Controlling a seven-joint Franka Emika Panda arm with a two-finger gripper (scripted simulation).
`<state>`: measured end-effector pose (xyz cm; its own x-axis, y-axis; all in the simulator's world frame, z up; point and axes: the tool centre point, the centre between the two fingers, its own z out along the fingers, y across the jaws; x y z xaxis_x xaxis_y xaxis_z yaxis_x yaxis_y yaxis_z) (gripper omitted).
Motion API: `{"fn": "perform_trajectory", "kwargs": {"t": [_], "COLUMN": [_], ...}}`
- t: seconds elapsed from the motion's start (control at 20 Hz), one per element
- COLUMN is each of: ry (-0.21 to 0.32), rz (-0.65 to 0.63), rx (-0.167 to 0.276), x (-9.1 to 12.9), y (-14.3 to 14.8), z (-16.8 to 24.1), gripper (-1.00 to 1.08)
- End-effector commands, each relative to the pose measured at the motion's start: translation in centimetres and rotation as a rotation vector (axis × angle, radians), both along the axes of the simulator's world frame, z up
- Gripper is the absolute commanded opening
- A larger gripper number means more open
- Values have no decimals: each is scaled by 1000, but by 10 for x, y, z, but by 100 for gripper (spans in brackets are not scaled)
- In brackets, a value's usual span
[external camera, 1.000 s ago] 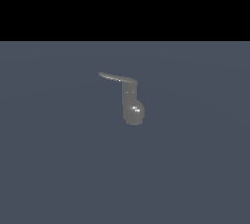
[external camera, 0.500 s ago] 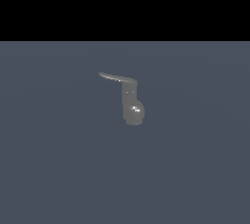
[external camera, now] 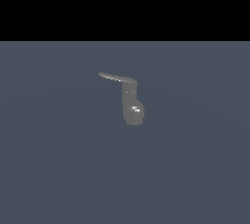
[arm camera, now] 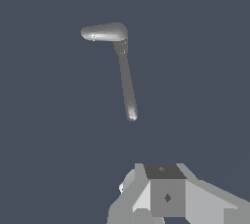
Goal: Turn on the faucet by rotating a designated handle.
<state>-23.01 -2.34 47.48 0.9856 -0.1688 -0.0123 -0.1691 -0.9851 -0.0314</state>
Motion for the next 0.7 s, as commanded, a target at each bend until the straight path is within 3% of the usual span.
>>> {"fn": "perform_trajectory", "kwargs": {"t": [0.0, 0.65], "ry": [5, 65], "rz": [-36, -343], "rx": [20, 124], "x": [12, 103], "y": [3, 25], "z": [-4, -50], "gripper": [-100, -100]}}
